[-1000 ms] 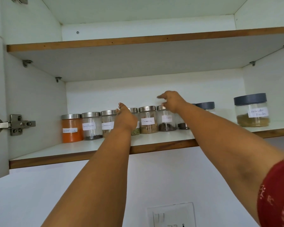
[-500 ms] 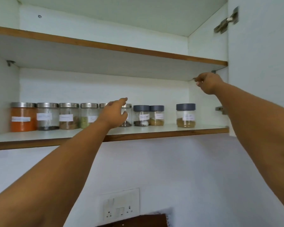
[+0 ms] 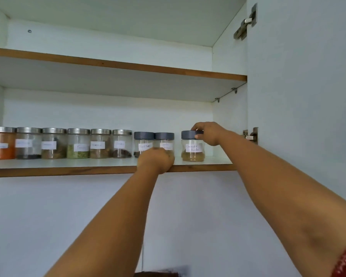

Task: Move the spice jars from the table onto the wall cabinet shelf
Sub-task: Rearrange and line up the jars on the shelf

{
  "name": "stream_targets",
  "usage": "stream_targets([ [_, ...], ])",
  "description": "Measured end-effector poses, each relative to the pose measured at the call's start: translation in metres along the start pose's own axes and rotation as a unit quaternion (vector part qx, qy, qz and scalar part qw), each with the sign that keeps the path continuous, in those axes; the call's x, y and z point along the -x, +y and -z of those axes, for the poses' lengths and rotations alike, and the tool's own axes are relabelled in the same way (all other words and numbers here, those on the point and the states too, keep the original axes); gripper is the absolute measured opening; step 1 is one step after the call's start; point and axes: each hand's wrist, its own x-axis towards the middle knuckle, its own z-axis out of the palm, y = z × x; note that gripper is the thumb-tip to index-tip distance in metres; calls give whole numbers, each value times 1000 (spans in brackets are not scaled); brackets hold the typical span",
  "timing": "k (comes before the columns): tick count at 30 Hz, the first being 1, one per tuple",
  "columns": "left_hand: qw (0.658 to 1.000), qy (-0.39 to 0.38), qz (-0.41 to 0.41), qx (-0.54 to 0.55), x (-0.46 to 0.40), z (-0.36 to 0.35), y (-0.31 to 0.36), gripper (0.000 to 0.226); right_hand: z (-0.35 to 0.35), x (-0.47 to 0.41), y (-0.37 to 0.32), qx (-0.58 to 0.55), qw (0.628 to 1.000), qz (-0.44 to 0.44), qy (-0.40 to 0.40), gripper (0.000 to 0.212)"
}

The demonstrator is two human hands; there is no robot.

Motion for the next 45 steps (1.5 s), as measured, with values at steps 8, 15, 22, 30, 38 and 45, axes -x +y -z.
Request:
stream_targets([
  [8, 995, -70, -13, -68, -6, -2, -1, 49, -24, -42, 12, 60, 998, -31, -5, 32],
  [15, 998, -23, -1, -65, -12, -10, -6, 53, -35, -97, -6, 177, 978, -61, -88, 37],
  [22, 998, -12, 7, -61, -18, -14, -6, 57, -53, -112, 5, 122, 991, -41, -24, 36],
  [30, 999, 1, 7, -47, -15, -13, -5, 52, -81, -107, 29, 8, 997, -13, 75, 28],
  [38, 999, 8, 5, -51, -14, -13, -4, 54, -90, -106, 25, -38, 993, -29, 107, 45],
  [45, 999, 9, -3, -53, -15, -14, -5, 52, -93, -107, 31, -31, 996, -22, 84, 32],
])
